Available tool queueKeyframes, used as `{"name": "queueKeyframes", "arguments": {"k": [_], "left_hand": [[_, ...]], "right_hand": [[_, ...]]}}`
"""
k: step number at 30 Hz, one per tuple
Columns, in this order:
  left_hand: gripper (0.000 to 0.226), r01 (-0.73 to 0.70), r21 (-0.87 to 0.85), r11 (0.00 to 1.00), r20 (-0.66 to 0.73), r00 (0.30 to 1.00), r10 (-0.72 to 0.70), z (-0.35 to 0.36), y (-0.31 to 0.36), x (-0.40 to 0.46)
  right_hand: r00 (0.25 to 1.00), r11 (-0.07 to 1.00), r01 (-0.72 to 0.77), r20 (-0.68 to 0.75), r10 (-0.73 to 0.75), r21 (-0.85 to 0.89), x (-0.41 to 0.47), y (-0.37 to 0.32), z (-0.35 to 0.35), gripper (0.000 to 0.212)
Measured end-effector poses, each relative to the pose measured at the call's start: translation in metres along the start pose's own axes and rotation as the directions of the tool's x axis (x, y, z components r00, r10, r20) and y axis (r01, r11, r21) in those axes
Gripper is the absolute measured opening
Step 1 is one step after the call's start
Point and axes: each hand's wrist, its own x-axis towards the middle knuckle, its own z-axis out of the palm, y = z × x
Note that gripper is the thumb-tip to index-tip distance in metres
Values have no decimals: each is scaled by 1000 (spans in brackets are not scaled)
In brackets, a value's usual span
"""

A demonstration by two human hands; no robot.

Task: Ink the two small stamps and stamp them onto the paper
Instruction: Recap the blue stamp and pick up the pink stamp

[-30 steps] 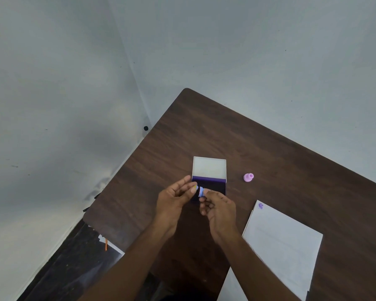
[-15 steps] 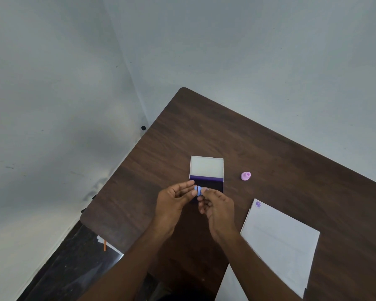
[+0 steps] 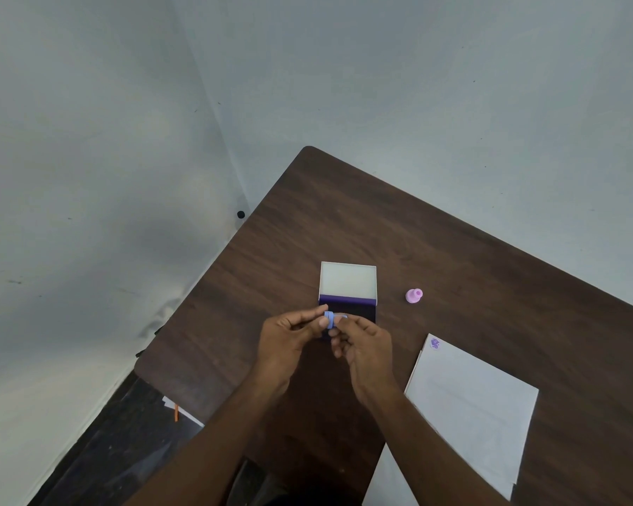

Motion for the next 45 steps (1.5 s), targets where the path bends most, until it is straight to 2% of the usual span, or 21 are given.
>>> {"name": "queueKeyframes", "arguments": {"k": [9, 21, 27, 32, 41, 45], "left_hand": [[31, -14, -75, 997, 22, 1000, 15, 1, 5, -1], [32, -12, -59, 998, 52, 999, 15, -3, 10, 0], [44, -6, -110, 994, 69, 998, 14, -3, 16, 0], [24, -5, 30, 1000, -10, 1000, 6, -2, 13, -1], [28, -5, 24, 1000, 32, 999, 4, 2, 12, -1], [30, 13, 49, 999, 36, 999, -15, 11, 9, 4]], "right_hand": [[1000, 999, 22, 11, -22, 44, 1, 1, 1, 11], [1000, 998, -8, 27, 6, 63, 2, 2, 2, 10], [1000, 998, 8, 21, -10, 61, 4, -4, 1, 10], [1000, 1000, 6, -5, -6, 25, 3, -2, 1, 16], [999, 998, -13, 30, 11, 61, 3, 2, -8, 10], [999, 999, -21, -38, 22, 41, 6, 1, -20, 8]]}}
